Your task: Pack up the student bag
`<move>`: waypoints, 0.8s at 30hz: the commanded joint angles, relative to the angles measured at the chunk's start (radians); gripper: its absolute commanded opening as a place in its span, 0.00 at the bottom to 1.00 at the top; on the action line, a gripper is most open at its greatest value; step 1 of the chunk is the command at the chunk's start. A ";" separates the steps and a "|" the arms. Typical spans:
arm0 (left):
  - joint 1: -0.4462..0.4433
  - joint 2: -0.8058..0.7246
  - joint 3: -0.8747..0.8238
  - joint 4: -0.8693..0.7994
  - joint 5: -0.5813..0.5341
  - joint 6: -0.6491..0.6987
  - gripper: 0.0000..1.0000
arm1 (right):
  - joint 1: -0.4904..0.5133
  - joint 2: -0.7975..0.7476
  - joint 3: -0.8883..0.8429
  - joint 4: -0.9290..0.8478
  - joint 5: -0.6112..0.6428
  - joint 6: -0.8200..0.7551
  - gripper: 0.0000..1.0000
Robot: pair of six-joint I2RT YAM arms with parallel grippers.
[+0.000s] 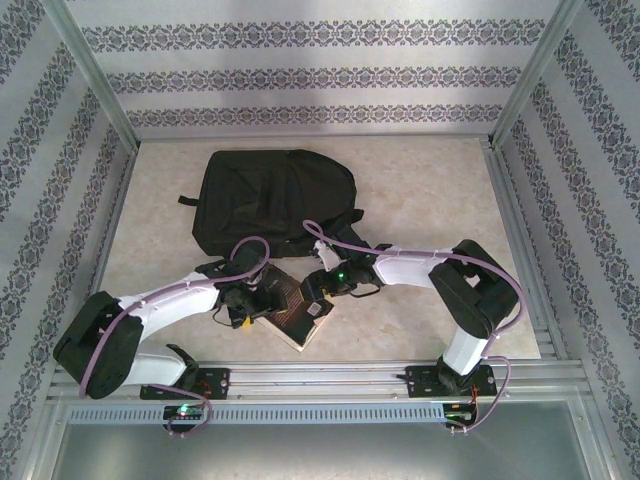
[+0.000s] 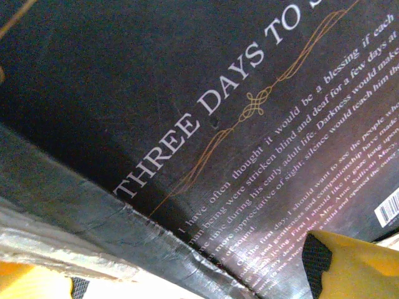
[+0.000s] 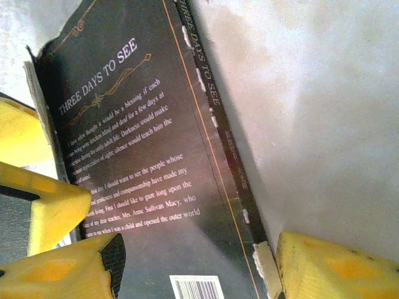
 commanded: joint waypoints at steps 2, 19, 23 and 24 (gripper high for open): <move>-0.019 0.099 0.029 0.748 0.210 0.013 0.88 | 0.012 -0.018 -0.031 -0.094 0.069 -0.018 0.66; -0.035 -0.049 0.036 0.454 0.046 -0.053 0.88 | 0.001 -0.054 -0.032 -0.107 0.100 0.000 0.66; -0.031 -0.086 -0.014 0.566 0.016 -0.151 0.89 | -0.001 -0.025 -0.022 -0.087 0.077 0.015 0.66; -0.030 -0.076 -0.011 0.586 0.012 -0.158 0.89 | -0.003 -0.018 -0.019 -0.080 0.067 0.021 0.66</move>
